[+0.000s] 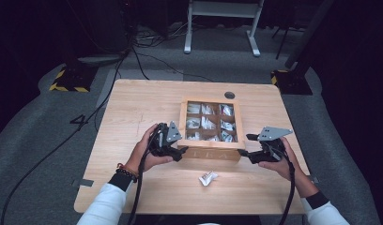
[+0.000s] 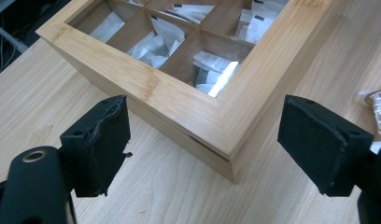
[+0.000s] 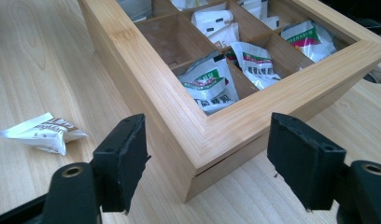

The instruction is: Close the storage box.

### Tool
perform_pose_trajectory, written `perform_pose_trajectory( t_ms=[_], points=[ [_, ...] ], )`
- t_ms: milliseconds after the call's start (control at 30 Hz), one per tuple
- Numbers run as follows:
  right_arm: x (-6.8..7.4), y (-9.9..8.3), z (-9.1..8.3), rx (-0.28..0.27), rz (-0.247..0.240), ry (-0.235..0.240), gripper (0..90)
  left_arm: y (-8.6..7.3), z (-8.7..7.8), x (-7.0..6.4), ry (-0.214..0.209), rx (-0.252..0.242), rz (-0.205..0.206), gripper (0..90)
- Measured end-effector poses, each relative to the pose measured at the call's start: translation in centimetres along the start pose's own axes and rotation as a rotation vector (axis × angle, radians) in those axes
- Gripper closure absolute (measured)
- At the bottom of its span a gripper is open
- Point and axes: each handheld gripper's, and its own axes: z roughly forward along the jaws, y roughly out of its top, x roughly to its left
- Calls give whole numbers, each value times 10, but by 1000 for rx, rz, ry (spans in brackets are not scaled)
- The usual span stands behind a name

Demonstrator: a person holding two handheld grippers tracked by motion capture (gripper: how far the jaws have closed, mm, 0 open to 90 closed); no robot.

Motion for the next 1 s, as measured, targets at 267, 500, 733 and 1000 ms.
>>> perform_pose_trajectory(
  t_ms=[267, 500, 733, 1000],
  points=[
    [2, 0, -6, -2, -14, -17, 274, -6, -10, 0, 26, 11, 10, 177],
    [2, -3, -12, -7, -6, -22, 252, -14, -16, -1, 40, 15, 10, 178],
    [1, -9, -21, -13, -1, -42, 238, -26, -24, 0, 58, 17, -3, 175],
    [-1, -18, -26, -5, -1, -61, 238, -37, -25, -1, 69, 44, -5, 174]
  ],
)
